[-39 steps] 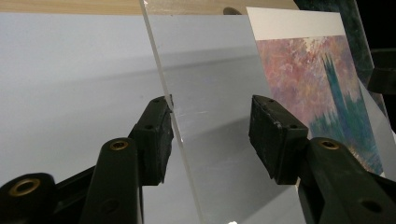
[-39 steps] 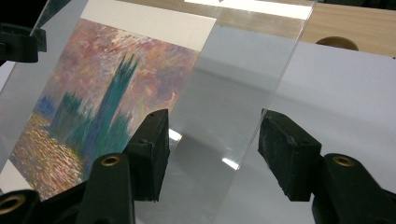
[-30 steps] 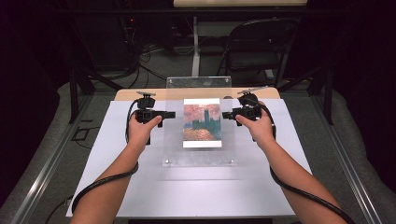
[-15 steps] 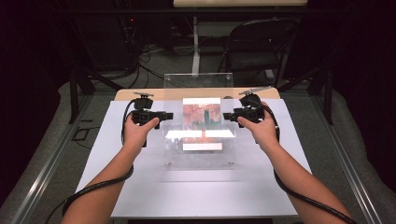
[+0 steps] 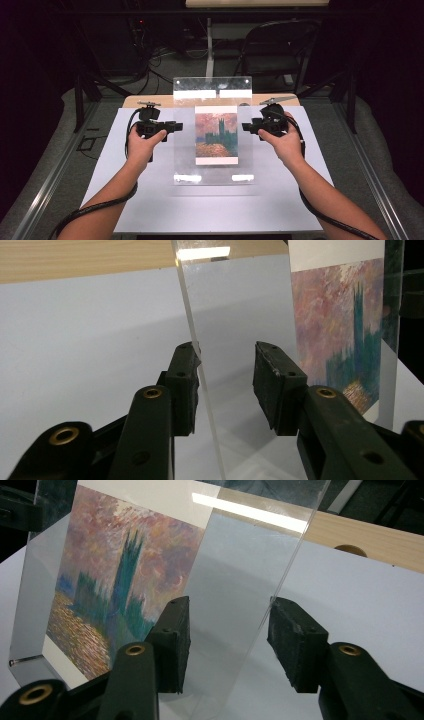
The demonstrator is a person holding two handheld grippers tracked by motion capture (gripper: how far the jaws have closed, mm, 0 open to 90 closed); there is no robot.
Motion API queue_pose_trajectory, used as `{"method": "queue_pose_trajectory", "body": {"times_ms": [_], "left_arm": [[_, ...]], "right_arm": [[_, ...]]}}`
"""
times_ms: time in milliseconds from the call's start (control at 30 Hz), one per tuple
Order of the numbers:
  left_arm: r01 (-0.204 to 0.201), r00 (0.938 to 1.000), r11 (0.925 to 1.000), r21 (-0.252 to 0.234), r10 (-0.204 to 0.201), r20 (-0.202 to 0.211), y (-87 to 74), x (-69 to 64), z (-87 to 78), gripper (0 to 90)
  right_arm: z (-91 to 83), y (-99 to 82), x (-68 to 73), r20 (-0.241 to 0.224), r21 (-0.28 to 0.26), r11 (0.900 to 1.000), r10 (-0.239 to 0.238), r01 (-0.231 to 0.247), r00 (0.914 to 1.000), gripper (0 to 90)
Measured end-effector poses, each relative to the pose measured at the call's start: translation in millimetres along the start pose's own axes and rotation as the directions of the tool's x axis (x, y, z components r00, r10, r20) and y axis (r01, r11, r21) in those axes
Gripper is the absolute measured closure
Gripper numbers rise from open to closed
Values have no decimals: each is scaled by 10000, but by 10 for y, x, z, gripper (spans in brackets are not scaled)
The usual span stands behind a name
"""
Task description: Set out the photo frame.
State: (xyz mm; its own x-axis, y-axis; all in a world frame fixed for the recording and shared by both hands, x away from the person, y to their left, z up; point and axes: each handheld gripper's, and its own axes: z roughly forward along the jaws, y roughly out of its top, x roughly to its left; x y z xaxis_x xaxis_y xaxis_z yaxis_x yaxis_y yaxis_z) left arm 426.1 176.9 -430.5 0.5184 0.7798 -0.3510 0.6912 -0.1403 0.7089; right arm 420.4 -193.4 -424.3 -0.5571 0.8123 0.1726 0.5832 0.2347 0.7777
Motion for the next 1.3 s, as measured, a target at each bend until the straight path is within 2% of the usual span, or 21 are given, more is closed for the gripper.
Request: {"method": "queue_pose_trajectory", "body": {"times_ms": [300,400,533,767,1300], "left_arm": [[-392,9992,9990,-221,391,-42,-85,-99,-138,655],[-532,9985,9981,-317,528,-107,-114,-132,-169,658],[-615,9981,9974,-378,612,-89,-145,-161,-212,667],[-751,9972,9962,-434,747,-95,-193,-209,-278,679],[-880,9961,9944,-587,883,24,-305,-291,-407,694]], "right_arm": [[-155,-75,82,316,-338,9981,-510,521,9982,649],[-198,-98,100,309,-424,9977,-520,533,9982,666],[-250,-126,131,290,-516,9972,-529,543,9982,681],[-327,-157,187,359,-545,9950,-818,837,9960,694],[-464,-220,296,254,-571,9945,-861,874,9960,700]]}}
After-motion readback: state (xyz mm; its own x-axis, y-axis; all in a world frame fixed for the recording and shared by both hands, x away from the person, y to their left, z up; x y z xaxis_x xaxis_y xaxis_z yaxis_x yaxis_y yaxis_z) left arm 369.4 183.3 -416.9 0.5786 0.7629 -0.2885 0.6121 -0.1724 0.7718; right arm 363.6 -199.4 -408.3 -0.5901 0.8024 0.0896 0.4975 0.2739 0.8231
